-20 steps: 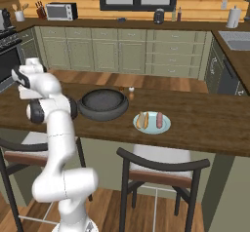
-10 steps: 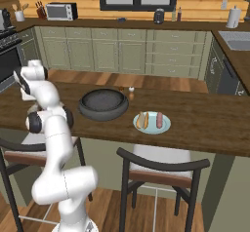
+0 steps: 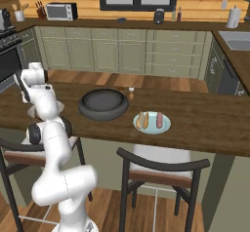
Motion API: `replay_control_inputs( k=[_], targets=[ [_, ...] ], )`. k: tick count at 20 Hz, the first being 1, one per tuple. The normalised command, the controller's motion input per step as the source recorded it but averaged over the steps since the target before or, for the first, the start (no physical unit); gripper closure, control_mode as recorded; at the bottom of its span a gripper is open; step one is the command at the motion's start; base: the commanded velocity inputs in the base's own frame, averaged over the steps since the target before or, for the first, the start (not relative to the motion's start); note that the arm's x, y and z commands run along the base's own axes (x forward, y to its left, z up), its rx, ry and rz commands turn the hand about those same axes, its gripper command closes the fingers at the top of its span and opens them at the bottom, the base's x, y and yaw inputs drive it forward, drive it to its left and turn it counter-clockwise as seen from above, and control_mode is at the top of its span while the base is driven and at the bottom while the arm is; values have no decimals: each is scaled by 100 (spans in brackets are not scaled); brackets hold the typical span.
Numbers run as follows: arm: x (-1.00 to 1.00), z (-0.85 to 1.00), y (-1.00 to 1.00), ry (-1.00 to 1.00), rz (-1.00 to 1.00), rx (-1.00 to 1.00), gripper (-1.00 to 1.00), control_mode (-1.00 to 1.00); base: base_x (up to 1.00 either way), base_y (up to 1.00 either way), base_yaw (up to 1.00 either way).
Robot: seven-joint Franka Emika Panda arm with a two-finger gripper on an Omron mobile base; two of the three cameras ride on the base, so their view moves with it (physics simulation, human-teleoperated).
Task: Place one bun and one sausage from the bowl on each plate.
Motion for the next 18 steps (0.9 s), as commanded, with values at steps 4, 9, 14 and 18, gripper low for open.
replay_control_inputs(
  k=[4, 9, 14, 18],
  targets=[
    [0, 6, -6, -9, 0, 1, -100, -100, 0, 0, 0],
    [-17, 27, -55, -14, 0, 3, -100, -100, 0, 0, 0],
    [-51, 2, -84, -30, 0, 13, -100, -100, 0, 0, 0],
    [-59, 0, -73, -44, 0, 30, -100, -100, 0, 0, 0]
  ],
)
